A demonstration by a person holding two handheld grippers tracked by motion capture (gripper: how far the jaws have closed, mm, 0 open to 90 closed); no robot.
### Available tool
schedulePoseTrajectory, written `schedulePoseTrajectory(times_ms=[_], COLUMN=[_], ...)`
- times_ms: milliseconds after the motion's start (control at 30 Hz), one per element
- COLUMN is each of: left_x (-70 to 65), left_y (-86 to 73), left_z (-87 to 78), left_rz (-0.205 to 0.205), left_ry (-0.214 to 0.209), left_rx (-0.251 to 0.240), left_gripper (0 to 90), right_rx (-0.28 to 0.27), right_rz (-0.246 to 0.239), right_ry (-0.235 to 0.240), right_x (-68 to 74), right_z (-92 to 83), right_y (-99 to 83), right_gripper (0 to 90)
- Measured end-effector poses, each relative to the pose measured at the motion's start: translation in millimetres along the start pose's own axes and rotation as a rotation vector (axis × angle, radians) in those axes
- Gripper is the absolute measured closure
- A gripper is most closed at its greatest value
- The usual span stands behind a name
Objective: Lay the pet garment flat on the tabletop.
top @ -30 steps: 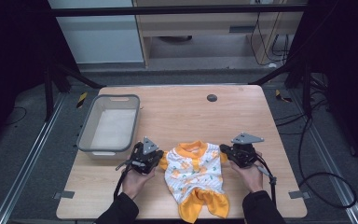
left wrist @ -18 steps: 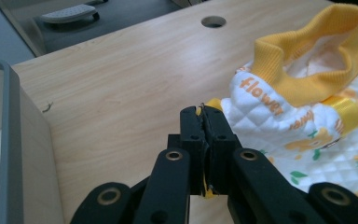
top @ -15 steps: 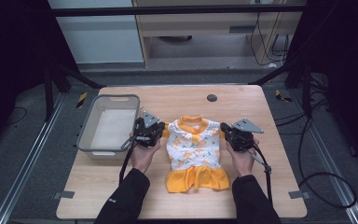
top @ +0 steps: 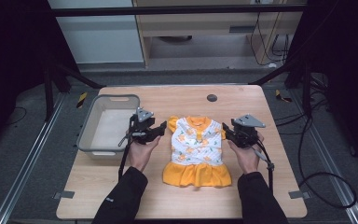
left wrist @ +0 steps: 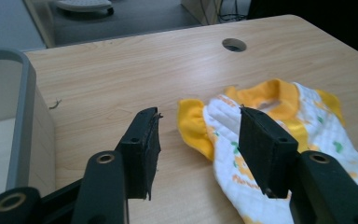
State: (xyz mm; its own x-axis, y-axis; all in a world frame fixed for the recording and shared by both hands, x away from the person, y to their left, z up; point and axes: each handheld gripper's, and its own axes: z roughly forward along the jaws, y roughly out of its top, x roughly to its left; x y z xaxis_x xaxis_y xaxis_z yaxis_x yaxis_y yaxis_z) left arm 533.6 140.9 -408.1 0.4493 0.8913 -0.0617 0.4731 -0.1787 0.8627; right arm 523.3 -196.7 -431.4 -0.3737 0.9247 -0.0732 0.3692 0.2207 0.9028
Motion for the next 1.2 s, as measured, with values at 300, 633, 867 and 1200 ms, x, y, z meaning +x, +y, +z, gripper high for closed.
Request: schedulePoseTrajectory(times_ms=[300,633,867,1200], left_x=[-12.2,-26.9,-28.7,-33.9], left_y=[-26.0,-77.8,-97.9,-115.1], left_z=[-37.9,-56.6,-54.7,-43.1], left_rz=[0.105,0.172,0.163,0.171], left_ry=[-0.099,-0.164,-0.176,-0.202], left_rx=[0.066,0.164,0.206,0.295], left_gripper=[43.2,45.3,48.1,57.1], right_rx=[0.015,0.100,0.154,0.257], right_rz=[-0.013,-0.001,-0.009,-0.037], right_ry=[0.103,0.217,0.250,0.292], right_x=[6.5,20.3,26.1,36.6], right_z=[-41.5,-70.1,-74.9,-72.0], right_y=[-8.8,-46.4,-65.9,-92.3], right_gripper=[53.5,55.8,56.5,58.6])
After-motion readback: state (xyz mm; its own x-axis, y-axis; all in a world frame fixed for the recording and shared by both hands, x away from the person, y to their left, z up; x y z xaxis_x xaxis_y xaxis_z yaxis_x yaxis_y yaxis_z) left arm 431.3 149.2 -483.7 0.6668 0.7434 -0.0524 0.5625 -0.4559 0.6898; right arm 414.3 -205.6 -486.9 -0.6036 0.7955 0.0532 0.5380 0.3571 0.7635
